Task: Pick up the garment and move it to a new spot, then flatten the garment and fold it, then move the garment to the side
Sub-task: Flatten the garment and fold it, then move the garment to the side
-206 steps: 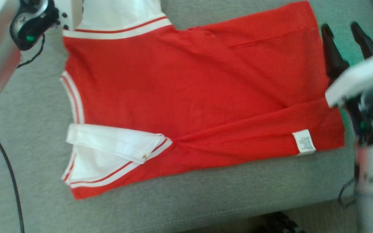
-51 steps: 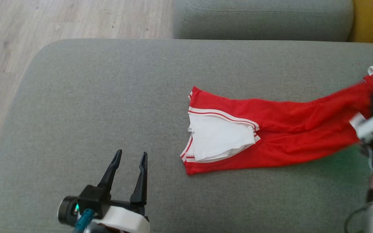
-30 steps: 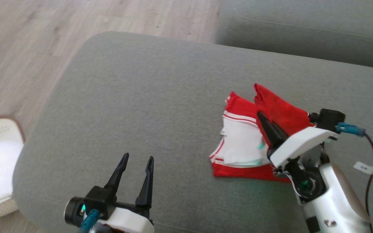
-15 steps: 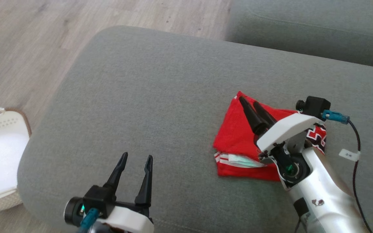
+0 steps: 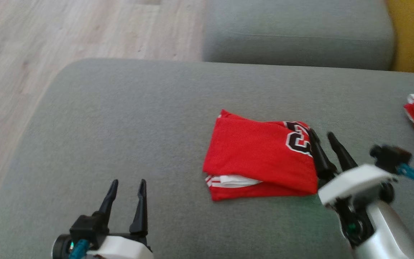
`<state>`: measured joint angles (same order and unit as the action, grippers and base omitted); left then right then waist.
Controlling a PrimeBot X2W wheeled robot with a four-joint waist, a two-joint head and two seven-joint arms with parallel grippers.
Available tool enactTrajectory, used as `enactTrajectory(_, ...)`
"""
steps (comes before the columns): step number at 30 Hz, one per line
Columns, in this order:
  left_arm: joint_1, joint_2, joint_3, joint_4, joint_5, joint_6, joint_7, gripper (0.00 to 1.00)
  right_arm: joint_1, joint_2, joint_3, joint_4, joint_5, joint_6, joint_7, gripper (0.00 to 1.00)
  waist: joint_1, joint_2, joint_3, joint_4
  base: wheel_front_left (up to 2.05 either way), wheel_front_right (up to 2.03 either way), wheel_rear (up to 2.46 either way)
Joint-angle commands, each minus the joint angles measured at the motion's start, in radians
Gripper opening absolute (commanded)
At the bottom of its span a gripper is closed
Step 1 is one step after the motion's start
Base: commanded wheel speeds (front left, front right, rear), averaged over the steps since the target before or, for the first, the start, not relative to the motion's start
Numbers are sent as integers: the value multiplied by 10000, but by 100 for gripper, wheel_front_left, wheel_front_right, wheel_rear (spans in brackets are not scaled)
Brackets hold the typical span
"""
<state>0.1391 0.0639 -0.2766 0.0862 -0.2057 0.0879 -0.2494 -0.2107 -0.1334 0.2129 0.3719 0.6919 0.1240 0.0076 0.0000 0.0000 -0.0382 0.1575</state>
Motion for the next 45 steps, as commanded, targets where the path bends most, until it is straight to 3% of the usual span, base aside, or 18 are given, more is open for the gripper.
enactTrajectory(1,-412,-12,433,-320,-76,21,-124,100,-166,-155,128,-483,-164,67,-289,100,0,0,-201,-360,0,0,0)
enactTrajectory(8,-236,60,803,-305,122,12,-124,100,909,-862,351,-724,-1697,67,-1954,100,0,0,-423,-951,0,0,0)
enactTrajectory(13,-19,72,839,-308,438,11,-124,100,1571,-773,237,-776,-2304,67,-2586,100,0,0,-531,-1041,0,0,0)
enactTrajectory(24,463,9,984,-298,660,-115,-124,100,2519,-51,-352,-1192,-3378,67,-2690,100,0,0,-651,-1029,0,0,0)
enactTrajectory(45,454,-108,1095,-248,569,-148,-124,100,2559,213,-630,-1189,-4090,67,-2693,100,0,0,-586,-1006,0,0,0)
